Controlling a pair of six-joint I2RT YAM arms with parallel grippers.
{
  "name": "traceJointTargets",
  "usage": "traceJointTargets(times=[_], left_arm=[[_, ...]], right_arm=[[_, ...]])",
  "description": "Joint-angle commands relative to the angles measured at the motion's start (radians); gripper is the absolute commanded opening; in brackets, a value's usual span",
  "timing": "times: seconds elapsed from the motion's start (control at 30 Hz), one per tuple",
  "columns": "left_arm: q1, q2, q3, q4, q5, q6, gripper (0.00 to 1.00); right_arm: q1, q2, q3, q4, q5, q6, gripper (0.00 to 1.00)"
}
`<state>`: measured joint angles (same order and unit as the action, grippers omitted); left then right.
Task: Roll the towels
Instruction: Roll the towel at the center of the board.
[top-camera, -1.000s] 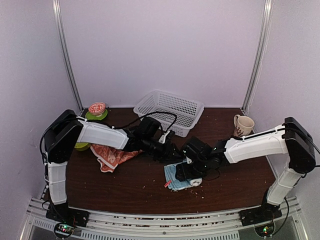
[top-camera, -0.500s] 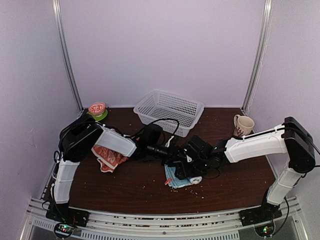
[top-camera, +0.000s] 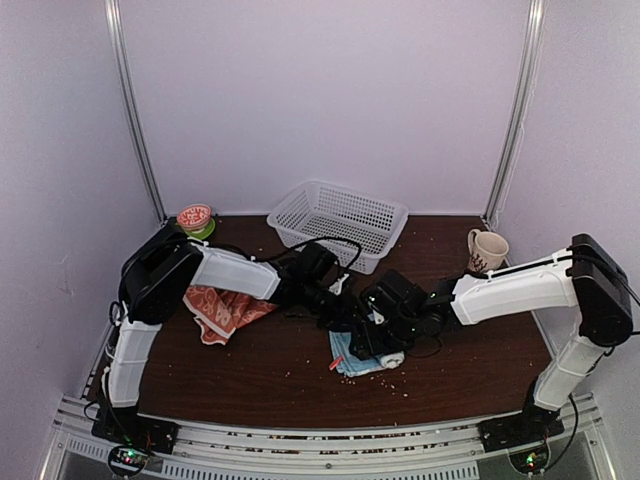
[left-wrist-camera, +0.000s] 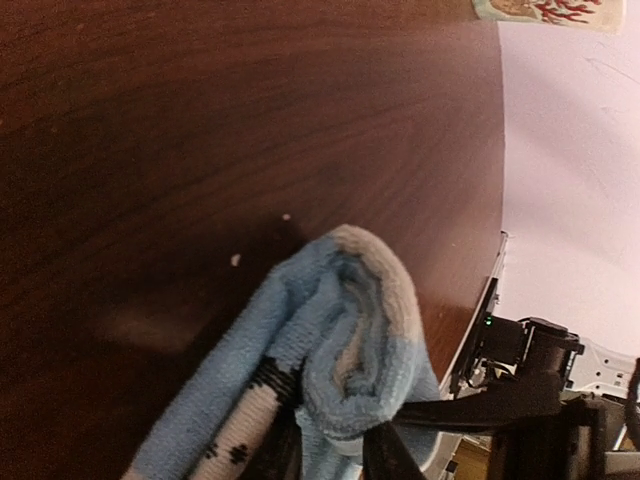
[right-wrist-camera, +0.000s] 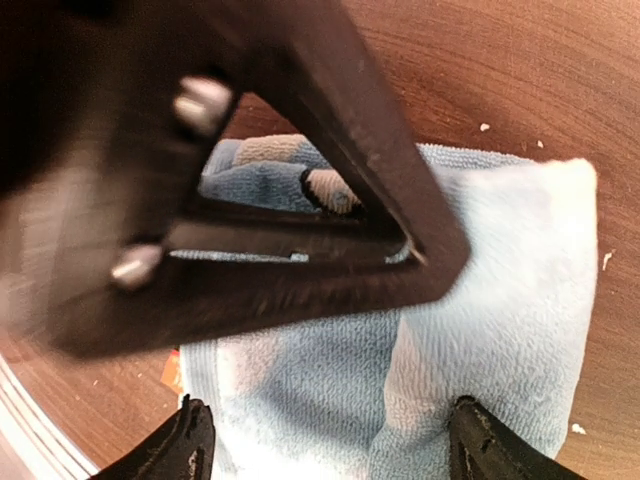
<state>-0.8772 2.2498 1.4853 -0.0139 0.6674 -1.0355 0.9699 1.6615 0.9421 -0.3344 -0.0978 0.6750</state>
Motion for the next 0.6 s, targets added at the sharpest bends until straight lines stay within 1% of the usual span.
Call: traceJointTargets(times=[0.0, 0.23, 0.3, 0.37, 0.43, 0.57], left_arm=[[0.007, 0.052, 0.035, -0.127, -0.055, 0.064, 0.22], [0.007, 0.086, 0.083, -0.169, -0.065, 0.072, 0.22], [0.007, 0.091, 0.093, -0.181, -0.073, 0.079, 0.21], [0.007, 0.094, 0.096, -0.185, -0.075, 0.08, 0.22], [0.007, 0.098, 0.098, -0.191, -0.075, 0.082, 0.21], [0.007, 0.1, 0.099, -0.196, -0.077, 0.085, 0.22]], right_arm=[[0.005, -0.053, -0.011, -0.068, -0.022, -0.024, 0.82], [-0.01, -0.136, -0.017, -0.097, -0.019, -0.027, 0.82], [-0.028, -0.188, -0.054, -0.078, 0.017, 0.001, 0.81], [-0.077, -0.249, -0.118, -0.027, 0.028, 0.05, 0.8], [-0.137, -0.279, -0.178, 0.018, -0.004, 0.079, 0.78], [-0.207, -0.255, -0.229, 0.082, -0.121, 0.085, 0.73]])
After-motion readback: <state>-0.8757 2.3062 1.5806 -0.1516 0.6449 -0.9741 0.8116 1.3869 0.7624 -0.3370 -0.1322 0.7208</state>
